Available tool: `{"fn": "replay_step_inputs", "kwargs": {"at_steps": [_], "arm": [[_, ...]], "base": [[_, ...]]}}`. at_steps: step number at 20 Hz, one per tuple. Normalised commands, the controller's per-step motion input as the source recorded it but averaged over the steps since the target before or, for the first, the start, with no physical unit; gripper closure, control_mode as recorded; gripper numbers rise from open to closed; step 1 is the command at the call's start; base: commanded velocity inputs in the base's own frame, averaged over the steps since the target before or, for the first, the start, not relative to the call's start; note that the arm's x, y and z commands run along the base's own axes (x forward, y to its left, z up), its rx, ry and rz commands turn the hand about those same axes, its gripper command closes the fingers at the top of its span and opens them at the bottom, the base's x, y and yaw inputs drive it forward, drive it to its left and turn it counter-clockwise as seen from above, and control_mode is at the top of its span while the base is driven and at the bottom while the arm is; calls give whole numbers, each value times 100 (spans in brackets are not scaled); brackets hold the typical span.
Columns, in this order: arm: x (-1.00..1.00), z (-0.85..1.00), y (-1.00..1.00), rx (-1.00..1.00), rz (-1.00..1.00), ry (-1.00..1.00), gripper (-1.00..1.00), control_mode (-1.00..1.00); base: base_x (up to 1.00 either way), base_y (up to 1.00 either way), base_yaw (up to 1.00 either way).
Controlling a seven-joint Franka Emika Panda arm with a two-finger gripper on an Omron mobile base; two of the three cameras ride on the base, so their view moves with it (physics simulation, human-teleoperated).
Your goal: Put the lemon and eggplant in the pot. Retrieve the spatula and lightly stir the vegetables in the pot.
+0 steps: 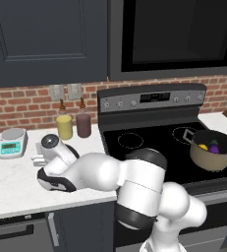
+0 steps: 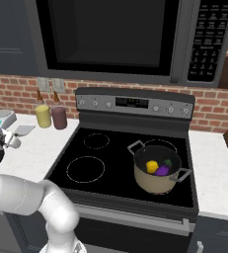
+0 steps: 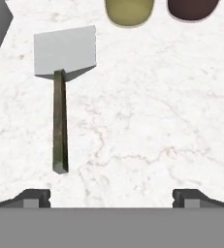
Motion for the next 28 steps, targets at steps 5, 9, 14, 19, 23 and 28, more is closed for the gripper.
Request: {"fn": "replay_step_inputs", "kwargs": {"at_steps": [5, 9, 14, 19, 23, 28], "arm": [[18, -28, 34, 0, 2, 0, -100, -100], [14, -17, 39, 0, 2, 0, -100, -100], [23, -7, 22, 0, 0, 0, -100, -100], [8, -16, 1, 0, 0, 0, -100, -100], [0, -24, 0, 0, 0, 0, -100, -100], [1, -27, 0, 0, 0, 0, -100, -100]], "base": [[0, 0, 0], [0, 0, 0], [0, 0, 0], [0, 0, 0], [0, 0, 0], [0, 0, 0]]}}
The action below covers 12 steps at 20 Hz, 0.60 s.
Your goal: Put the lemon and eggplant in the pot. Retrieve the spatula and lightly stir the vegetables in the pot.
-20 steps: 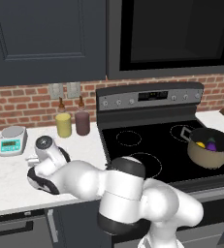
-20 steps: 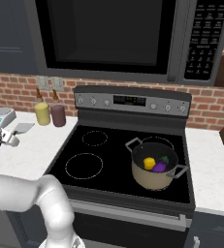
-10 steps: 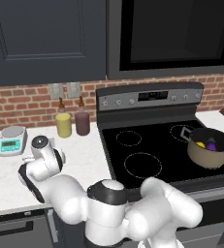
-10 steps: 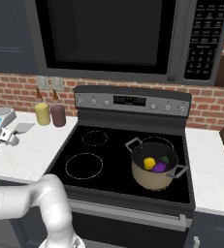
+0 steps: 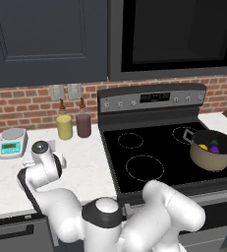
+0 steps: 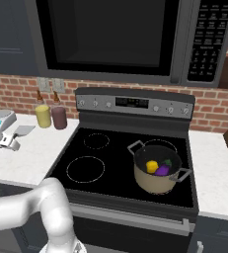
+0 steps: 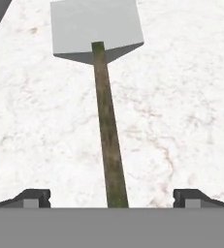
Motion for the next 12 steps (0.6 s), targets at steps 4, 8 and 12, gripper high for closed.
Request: {"fn": "replay_step_inputs", "kwargs": {"at_steps": [4, 8, 12], "arm": [[9, -22, 1, 0, 0, 0, 100, -100], [21, -11, 5, 0, 0, 0, 100, -100], [30, -1, 1, 0, 0, 0, 100, -100]], "base": [[0, 0, 0], [0, 0, 0], [0, 0, 0]]}}
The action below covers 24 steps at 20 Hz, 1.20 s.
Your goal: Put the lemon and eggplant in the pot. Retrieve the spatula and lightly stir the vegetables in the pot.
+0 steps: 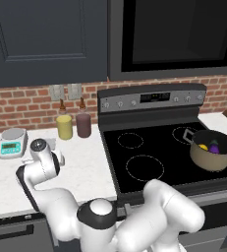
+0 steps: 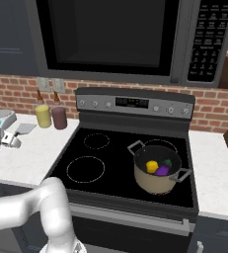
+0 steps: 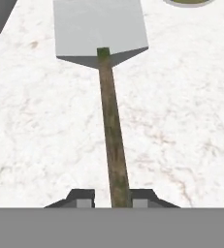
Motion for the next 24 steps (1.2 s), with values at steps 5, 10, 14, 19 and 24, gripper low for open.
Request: {"fn": "replay_step_inputs", "kwargs": {"at_steps": [5, 10, 14, 19, 24], "arm": [[28, 0, 0, 0, 0, 0, 100, -100], [6, 0, 0, 0, 0, 0, 100, -100], [-20, 8, 0, 0, 0, -7, 100, -100], [-92, 60, 0, 2, 0, -22, 100, -100], [-100, 97, -9, 16, -1, -12, 100, -100]], "base": [[0, 0, 0], [0, 0, 0], [0, 0, 0], [0, 0, 0], [0, 0, 0]]}}
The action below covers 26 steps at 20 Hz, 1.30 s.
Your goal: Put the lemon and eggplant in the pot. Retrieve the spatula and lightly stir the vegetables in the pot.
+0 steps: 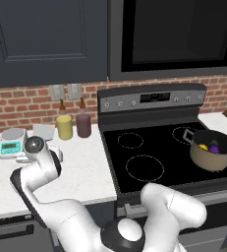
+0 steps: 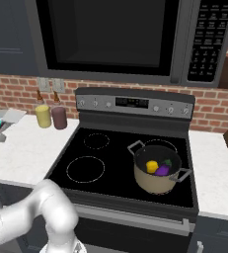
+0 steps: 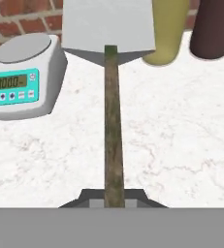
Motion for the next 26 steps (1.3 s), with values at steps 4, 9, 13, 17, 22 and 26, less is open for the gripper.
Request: {"fn": "replay_step_inputs", "kwargs": {"at_steps": [4, 9, 13, 17, 22, 26], "arm": [[-100, 100, -46, 38, -11, 5, 100, -100], [-100, 100, -70, 53, -24, 27, 100, -100], [-98, 100, -85, 57, -33, 40, 100, -100], [-90, 100, -93, 51, -40, 40, 100, -100], [-80, 90, -100, 41, -48, 27, 100, -100], [-56, 77, -96, 31, -55, 20, 100, -100]], "base": [[0, 0, 0], [0, 0, 0], [0, 0, 0], [0, 0, 0], [0, 0, 0], [0, 0, 0]]}}
